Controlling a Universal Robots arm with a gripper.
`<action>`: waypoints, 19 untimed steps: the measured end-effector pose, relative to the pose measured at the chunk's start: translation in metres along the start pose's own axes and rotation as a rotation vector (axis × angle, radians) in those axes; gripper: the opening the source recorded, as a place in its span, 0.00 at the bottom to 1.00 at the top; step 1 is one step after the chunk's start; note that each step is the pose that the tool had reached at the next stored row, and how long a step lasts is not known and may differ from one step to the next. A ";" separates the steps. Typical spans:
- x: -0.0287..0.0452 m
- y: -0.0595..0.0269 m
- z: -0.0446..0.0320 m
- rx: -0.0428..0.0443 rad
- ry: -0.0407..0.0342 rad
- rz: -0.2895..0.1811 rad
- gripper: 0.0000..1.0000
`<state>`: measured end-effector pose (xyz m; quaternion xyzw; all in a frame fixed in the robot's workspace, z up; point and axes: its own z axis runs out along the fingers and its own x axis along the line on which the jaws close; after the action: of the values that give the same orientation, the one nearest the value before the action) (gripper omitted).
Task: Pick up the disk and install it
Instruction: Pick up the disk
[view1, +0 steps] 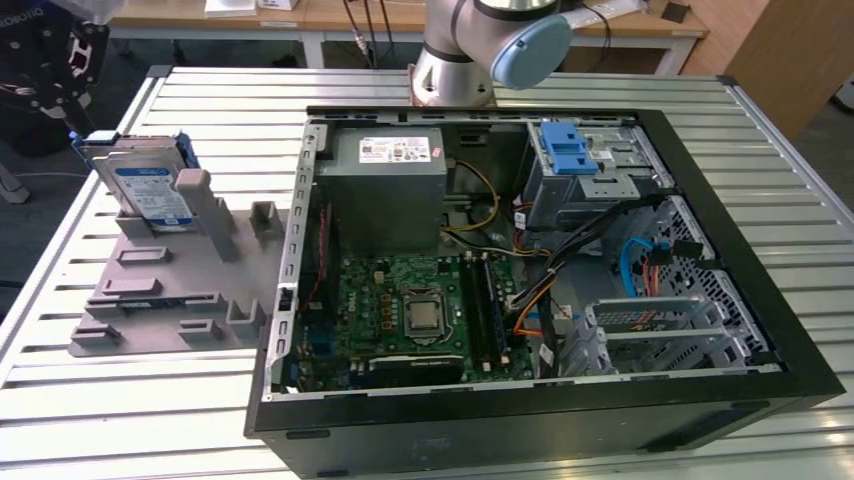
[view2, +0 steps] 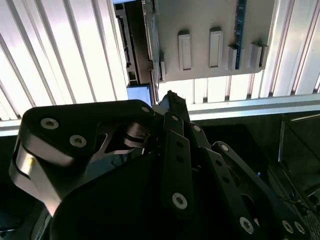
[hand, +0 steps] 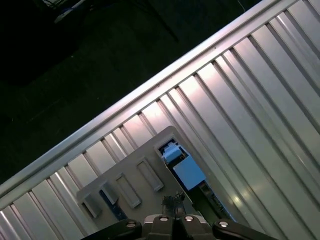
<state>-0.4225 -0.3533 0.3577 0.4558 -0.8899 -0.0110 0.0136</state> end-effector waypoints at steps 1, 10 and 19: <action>0.0000 0.0000 0.0000 0.0007 -0.0001 -0.010 0.11; 0.0001 0.0000 0.0000 0.0034 0.0032 -0.136 0.11; 0.0001 0.0000 0.0002 0.0062 0.0056 -0.243 0.11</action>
<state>-0.4226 -0.3534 0.3575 0.5606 -0.8279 -0.0085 0.0133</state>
